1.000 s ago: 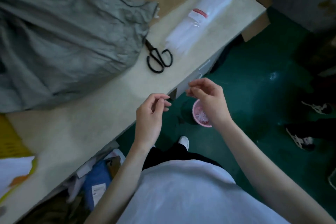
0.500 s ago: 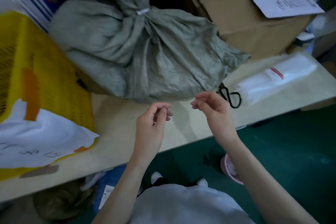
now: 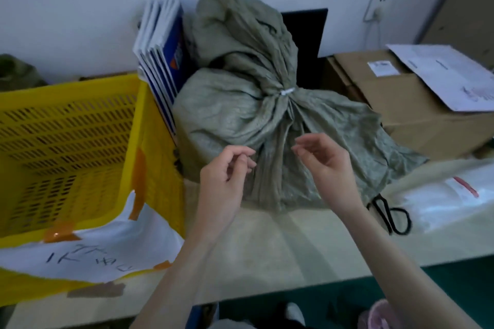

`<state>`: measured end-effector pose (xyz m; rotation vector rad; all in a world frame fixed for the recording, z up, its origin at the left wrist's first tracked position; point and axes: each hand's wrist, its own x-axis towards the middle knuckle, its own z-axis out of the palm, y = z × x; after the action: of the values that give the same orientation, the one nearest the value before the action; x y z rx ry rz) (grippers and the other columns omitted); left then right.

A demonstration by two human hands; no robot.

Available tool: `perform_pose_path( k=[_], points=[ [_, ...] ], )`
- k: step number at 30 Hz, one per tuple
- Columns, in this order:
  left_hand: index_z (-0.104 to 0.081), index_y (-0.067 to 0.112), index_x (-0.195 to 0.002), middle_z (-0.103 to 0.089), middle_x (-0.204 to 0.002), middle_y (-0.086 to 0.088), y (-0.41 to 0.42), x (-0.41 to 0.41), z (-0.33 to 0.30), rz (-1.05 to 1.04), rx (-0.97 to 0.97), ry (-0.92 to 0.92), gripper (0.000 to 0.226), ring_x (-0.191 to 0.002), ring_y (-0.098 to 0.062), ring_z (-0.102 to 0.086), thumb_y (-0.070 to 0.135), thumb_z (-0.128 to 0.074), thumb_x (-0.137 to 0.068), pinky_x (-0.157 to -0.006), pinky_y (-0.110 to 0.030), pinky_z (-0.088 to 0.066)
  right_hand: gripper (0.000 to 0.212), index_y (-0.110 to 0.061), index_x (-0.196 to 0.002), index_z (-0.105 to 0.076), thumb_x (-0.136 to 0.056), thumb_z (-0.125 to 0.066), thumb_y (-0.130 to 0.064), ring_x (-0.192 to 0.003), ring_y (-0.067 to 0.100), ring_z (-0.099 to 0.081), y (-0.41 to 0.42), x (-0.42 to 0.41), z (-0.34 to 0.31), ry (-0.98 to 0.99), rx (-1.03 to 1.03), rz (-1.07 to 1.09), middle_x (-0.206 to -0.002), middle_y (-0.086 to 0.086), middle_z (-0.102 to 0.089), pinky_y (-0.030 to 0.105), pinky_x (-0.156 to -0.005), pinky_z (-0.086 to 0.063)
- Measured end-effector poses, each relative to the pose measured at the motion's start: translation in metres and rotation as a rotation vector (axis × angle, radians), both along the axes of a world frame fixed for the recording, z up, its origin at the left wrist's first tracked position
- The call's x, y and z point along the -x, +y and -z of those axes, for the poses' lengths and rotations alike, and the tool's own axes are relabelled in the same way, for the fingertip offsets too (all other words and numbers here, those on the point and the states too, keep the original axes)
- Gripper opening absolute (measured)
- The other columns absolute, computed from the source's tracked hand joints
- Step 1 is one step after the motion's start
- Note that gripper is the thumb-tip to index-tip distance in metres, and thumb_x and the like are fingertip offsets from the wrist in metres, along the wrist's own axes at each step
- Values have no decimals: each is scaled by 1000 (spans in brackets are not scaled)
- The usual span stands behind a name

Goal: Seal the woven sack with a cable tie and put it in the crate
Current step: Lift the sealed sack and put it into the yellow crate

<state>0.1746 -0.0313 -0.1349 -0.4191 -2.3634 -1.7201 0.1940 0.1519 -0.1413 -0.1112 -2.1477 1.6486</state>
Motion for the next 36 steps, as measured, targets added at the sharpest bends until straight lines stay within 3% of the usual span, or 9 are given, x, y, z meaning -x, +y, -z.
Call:
perform_pose_path(
  k=[7, 11, 14, 17, 20, 25, 30, 32, 36],
  points=[
    [-65, 19, -96, -68, -85, 8, -6, 38, -42, -128, 65, 214, 14, -83, -1, -63, 11, -53, -96, -71, -8, -45, 24, -21, -107, -59, -88, -61, -6, -95, 7, -60, 6, 62, -48, 166, -279, -161, -101, -4, -64, 18, -83, -44],
    [-65, 17, -100, -67, -92, 8, -5, 60, -63, -188, 61, 223, 13, -89, 3, -61, 13, -54, -96, -75, -6, -44, 44, -29, -127, -47, -87, -64, -23, -120, 17, -38, 18, 107, -81, 134, -724, -268, -129, -4, -43, 33, -99, -31],
    [-65, 22, -100, -65, -93, 12, 4, 79, -76, -201, 125, 277, 13, -88, 4, -59, 19, -53, -96, -75, -7, -43, 62, -31, -137, -36, -82, -66, -31, -128, 25, -24, 23, 136, -93, 0, -859, -196, -143, 0, -27, 45, -102, -24],
    [-64, 22, -100, -65, -97, 7, 17, 109, -88, -168, 90, 224, 15, -90, -1, -59, 17, -51, -96, -76, -8, -44, 77, -28, -142, -28, -78, -70, -33, -133, 32, -21, 27, 155, -89, -95, -823, -139, -146, 5, -20, 48, -105, -23],
    [-62, 18, -109, -62, -108, 3, 29, 146, -100, -137, 217, 230, 18, -98, -9, -58, 15, -51, -95, -87, -26, -49, 92, -27, -147, -16, -76, -73, -37, -136, 34, -20, 33, 162, -76, -125, -696, -95, -150, 8, -16, 52, -108, -23],
    [-34, 23, -143, -33, -149, -1, 29, 199, -117, 34, 1016, 406, 58, -136, -25, -29, 39, -55, -92, -109, -47, -26, 118, -29, -150, 6, -68, -77, -52, -141, 33, -17, 44, 158, -57, -205, -464, -125, -155, 7, -15, 59, -113, -19],
    [-11, 27, -152, -8, -160, -5, 32, 228, -131, 200, 1478, 567, 103, -144, -29, -12, 57, -71, -74, -115, -49, -17, 150, -31, -146, 23, -40, -72, -80, -142, 22, -27, 57, 157, -40, -328, -373, -211, -157, 0, -23, 52, -114, -25],
    [-6, 26, -152, -7, -160, -7, 41, 232, -134, 176, 1572, 660, 111, -144, -30, -13, 50, -77, -70, -114, -49, -20, 147, -29, -147, 21, -45, -75, -72, -138, 21, -36, 59, 157, -38, -350, -326, -244, -154, -2, -31, 47, -114, -29],
    [1, 25, -152, -14, -159, -4, 58, 234, -131, 148, 1566, 726, 117, -143, -26, -19, 39, -80, -69, -110, -46, -24, 110, -25, -148, -9, -67, -82, -44, -126, 22, -49, 56, 156, -31, -282, -290, -213, -128, -7, -53, 43, -108, -37]
  ],
)
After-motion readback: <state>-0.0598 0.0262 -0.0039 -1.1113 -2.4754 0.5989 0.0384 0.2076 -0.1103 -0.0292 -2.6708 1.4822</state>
